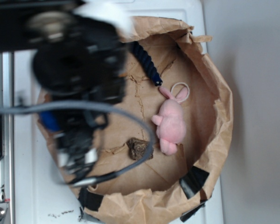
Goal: Grab the blue rope.
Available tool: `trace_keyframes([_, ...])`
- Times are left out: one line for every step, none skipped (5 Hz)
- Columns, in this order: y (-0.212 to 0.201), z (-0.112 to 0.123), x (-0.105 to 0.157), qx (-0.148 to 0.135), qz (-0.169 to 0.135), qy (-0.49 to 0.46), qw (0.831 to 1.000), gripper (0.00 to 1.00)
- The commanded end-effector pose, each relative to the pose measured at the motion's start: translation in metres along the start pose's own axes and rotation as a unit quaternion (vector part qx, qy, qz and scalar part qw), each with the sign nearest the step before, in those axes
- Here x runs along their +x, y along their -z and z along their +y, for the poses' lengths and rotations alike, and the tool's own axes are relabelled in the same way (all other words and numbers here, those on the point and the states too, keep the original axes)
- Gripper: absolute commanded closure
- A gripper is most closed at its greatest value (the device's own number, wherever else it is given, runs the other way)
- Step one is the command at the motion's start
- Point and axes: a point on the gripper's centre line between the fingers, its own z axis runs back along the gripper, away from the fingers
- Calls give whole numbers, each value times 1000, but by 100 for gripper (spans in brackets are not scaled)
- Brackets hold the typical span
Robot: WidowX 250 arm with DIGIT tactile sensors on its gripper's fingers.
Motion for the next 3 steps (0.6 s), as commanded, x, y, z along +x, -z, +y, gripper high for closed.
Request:
trace_keyframes([6, 12, 29, 6, -17, 5, 1000, 0])
trace_keyframes([32, 0, 0, -5, -22, 36, 999, 0])
trace_keyframes([32, 0, 0, -5, -22, 36, 999, 0])
